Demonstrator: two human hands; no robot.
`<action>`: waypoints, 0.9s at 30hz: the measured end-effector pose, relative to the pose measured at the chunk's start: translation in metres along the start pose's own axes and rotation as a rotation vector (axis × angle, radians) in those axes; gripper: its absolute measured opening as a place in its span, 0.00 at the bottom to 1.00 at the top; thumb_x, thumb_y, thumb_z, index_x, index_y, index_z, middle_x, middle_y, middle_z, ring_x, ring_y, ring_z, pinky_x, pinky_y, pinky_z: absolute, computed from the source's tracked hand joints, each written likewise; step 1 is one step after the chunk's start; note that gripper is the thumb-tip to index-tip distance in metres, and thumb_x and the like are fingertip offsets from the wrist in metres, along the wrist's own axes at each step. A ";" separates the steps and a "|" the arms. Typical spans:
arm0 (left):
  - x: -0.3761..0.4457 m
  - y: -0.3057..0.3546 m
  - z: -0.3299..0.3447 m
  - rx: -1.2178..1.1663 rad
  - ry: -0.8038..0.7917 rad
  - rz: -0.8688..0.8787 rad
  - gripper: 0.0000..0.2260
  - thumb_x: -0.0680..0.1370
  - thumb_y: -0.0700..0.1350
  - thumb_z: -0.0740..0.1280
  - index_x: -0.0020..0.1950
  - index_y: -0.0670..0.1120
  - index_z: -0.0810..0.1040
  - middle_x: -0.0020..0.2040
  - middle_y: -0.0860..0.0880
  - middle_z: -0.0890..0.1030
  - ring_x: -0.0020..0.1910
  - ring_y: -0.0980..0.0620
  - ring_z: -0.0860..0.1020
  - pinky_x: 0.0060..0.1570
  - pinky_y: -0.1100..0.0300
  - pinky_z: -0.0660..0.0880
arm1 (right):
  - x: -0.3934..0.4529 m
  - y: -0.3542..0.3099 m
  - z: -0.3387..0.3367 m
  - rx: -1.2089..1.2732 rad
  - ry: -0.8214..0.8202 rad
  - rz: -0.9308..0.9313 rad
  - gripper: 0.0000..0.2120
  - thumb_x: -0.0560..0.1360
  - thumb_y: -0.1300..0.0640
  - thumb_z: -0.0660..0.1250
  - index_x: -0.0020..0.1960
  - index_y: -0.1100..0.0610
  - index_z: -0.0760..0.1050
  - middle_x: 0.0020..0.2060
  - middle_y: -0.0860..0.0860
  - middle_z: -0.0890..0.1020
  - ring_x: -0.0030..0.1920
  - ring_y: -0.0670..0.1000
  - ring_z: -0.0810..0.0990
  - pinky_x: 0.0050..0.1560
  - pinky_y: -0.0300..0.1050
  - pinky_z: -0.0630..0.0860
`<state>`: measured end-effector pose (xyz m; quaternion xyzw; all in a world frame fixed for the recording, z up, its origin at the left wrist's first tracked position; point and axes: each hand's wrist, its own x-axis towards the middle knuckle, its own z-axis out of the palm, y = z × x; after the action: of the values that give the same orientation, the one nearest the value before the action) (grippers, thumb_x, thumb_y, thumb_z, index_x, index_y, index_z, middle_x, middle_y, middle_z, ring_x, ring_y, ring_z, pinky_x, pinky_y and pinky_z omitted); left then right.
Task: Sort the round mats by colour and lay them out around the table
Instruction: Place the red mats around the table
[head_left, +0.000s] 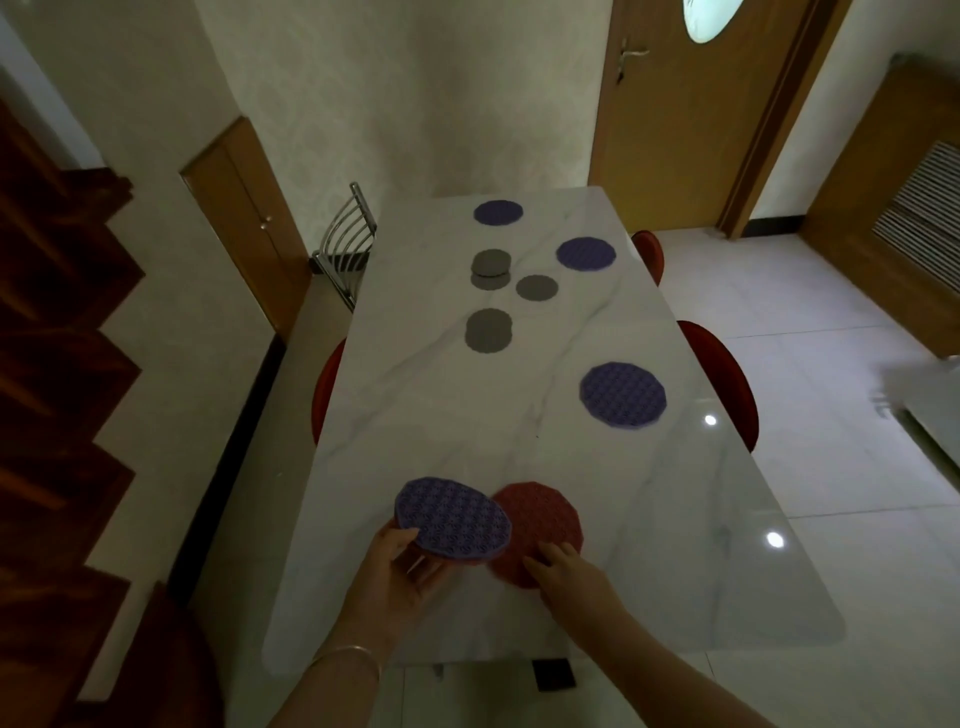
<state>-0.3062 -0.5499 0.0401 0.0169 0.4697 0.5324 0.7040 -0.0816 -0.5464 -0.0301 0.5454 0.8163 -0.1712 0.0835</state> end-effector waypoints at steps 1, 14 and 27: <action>0.000 -0.001 0.000 0.000 0.000 -0.004 0.15 0.74 0.36 0.64 0.60 0.42 0.78 0.54 0.39 0.81 0.52 0.41 0.79 0.36 0.52 0.82 | -0.001 -0.001 -0.001 0.000 0.000 -0.001 0.24 0.78 0.61 0.54 0.73 0.54 0.59 0.72 0.55 0.62 0.68 0.54 0.63 0.60 0.53 0.72; 0.005 -0.011 -0.005 0.024 -0.019 -0.015 0.15 0.71 0.37 0.66 0.57 0.43 0.80 0.54 0.39 0.82 0.51 0.42 0.81 0.36 0.53 0.82 | -0.007 -0.008 -0.007 0.027 0.020 0.008 0.19 0.75 0.56 0.60 0.65 0.56 0.69 0.64 0.55 0.67 0.63 0.55 0.65 0.55 0.50 0.74; 0.009 -0.007 -0.004 0.029 -0.033 -0.026 0.16 0.67 0.38 0.69 0.55 0.44 0.81 0.50 0.40 0.84 0.48 0.42 0.83 0.37 0.52 0.81 | -0.004 -0.006 -0.026 0.162 0.087 0.065 0.15 0.75 0.59 0.60 0.61 0.55 0.74 0.59 0.54 0.72 0.61 0.54 0.70 0.53 0.49 0.76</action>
<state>-0.3039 -0.5477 0.0287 0.0298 0.4660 0.5160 0.7181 -0.0837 -0.5425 -0.0034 0.5833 0.7846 -0.2099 0.0089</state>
